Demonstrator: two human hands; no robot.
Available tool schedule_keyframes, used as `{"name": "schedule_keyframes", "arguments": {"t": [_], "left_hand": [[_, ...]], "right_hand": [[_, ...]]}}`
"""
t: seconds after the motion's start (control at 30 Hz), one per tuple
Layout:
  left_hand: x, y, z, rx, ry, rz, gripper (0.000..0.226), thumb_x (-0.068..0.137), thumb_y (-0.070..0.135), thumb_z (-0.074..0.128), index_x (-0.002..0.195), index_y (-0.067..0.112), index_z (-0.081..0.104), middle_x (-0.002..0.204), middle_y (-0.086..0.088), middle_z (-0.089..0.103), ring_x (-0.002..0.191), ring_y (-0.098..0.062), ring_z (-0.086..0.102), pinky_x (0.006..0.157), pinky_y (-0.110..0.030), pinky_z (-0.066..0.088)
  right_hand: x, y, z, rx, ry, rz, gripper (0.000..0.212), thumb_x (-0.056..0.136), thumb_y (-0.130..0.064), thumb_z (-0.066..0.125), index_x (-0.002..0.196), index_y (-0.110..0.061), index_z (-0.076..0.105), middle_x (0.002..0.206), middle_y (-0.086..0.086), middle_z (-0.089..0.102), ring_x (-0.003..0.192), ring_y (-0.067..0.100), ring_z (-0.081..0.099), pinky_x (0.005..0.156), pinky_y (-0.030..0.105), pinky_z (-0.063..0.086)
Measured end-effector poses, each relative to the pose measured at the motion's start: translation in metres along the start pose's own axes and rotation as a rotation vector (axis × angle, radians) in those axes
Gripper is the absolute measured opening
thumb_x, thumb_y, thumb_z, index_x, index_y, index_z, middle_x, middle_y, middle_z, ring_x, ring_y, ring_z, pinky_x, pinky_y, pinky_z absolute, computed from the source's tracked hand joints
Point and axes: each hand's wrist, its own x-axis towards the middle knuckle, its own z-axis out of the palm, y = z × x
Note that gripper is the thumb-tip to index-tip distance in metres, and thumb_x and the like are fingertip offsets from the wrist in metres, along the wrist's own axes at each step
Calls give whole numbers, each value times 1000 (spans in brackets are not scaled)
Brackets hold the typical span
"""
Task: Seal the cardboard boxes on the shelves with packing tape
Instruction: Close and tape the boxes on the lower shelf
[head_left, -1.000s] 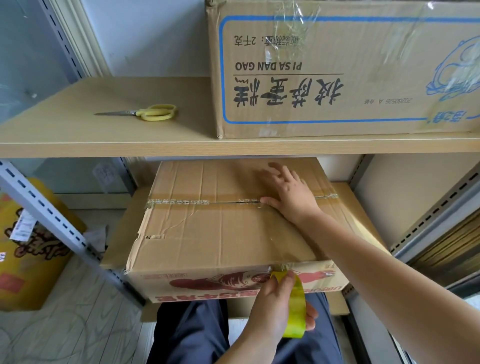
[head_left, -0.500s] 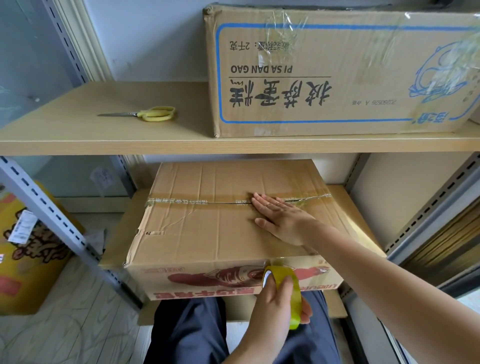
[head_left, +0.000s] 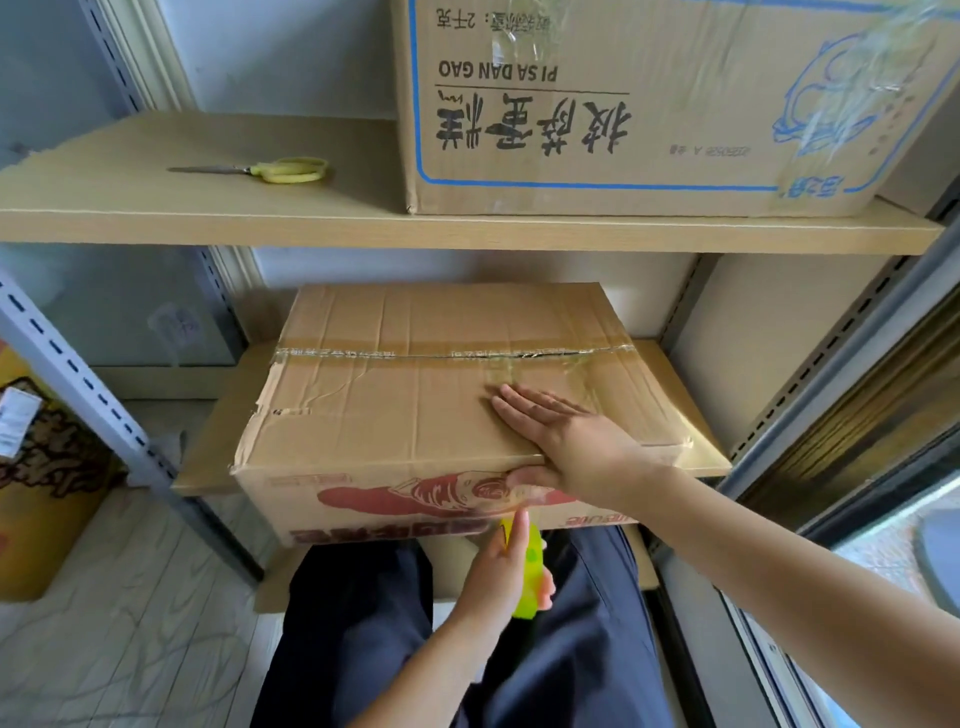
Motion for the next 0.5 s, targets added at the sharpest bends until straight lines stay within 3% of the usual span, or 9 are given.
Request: {"name": "schedule_keyframes", "arguments": {"t": [0.07, 0.13, 0.23, 0.37, 0.5], "left_hand": [[2, -9, -6, 0, -63, 136, 66, 88, 65, 51, 108, 2, 52, 58, -9, 61, 50, -22, 54, 59, -27, 47], [4, -16, -16, -20, -117, 210, 59, 82, 57, 54, 104, 3, 52, 63, -10, 61, 56, -21, 54, 66, -26, 47], [13, -25, -30, 21, -132, 249, 39, 92, 42, 46, 96, 3, 52, 63, -12, 60, 56, -21, 55, 73, -25, 47], [36, -47, -44, 133, -48, 24, 46, 100, 45, 48, 95, 0, 56, 55, -10, 61, 44, -20, 56, 52, -29, 48], [48, -51, -51, 219, -18, -9, 36, 102, 41, 47, 111, 7, 54, 61, -7, 64, 52, -21, 62, 59, -35, 54]], "right_hand": [[11, 6, 5, -3, 27, 26, 111, 72, -90, 0, 158, -20, 9, 165, 0, 9, 152, 16, 7, 123, 29, 6], [22, 6, 5, -38, 40, 31, 114, 70, -89, -6, 158, -19, 11, 164, 1, 10, 152, 18, 9, 122, 28, 6], [28, 5, 5, -80, 54, 26, 112, 73, -85, -8, 158, -16, 15, 163, 4, 16, 151, 21, 16, 121, 30, 12], [29, 6, 6, -94, 99, 6, 99, 87, -78, 4, 152, -10, 34, 156, 9, 36, 143, 27, 37, 112, 42, 40], [30, 2, 1, -147, 98, -6, 100, 85, -77, 0, 153, -11, 32, 156, 8, 36, 144, 23, 35, 109, 39, 44]]}}
